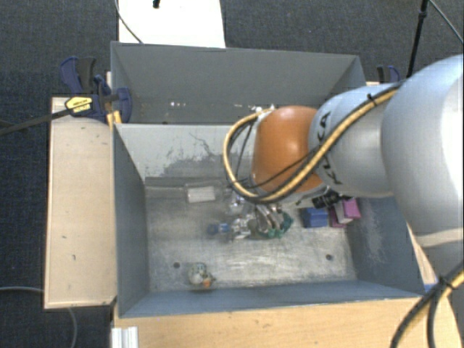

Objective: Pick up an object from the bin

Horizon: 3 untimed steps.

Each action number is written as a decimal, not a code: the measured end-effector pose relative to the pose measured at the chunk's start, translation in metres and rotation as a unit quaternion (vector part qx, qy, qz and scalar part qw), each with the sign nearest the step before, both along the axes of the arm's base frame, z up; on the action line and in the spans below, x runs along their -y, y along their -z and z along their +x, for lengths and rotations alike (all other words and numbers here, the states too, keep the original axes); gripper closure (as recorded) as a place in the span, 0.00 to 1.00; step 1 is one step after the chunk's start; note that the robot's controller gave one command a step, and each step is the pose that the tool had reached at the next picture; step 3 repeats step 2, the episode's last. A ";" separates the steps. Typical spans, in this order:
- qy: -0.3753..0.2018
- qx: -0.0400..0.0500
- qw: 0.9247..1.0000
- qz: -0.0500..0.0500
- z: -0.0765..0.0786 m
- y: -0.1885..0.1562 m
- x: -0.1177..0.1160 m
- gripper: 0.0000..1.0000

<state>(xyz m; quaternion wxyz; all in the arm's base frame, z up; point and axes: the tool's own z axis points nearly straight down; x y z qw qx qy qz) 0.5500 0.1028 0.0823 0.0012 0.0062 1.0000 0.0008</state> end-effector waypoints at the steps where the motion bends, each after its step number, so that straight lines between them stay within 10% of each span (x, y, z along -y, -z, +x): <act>1: -0.223 -0.002 0.975 0.000 -0.022 -0.005 -0.042 1.00; 2: -0.408 0.004 0.913 -0.002 -0.033 -0.251 -0.035 1.00; 3: -0.408 0.004 0.913 -0.002 -0.033 -0.251 -0.035 1.00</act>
Offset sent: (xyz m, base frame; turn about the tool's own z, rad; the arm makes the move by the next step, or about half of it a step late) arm -0.0220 0.0405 0.0046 -0.4473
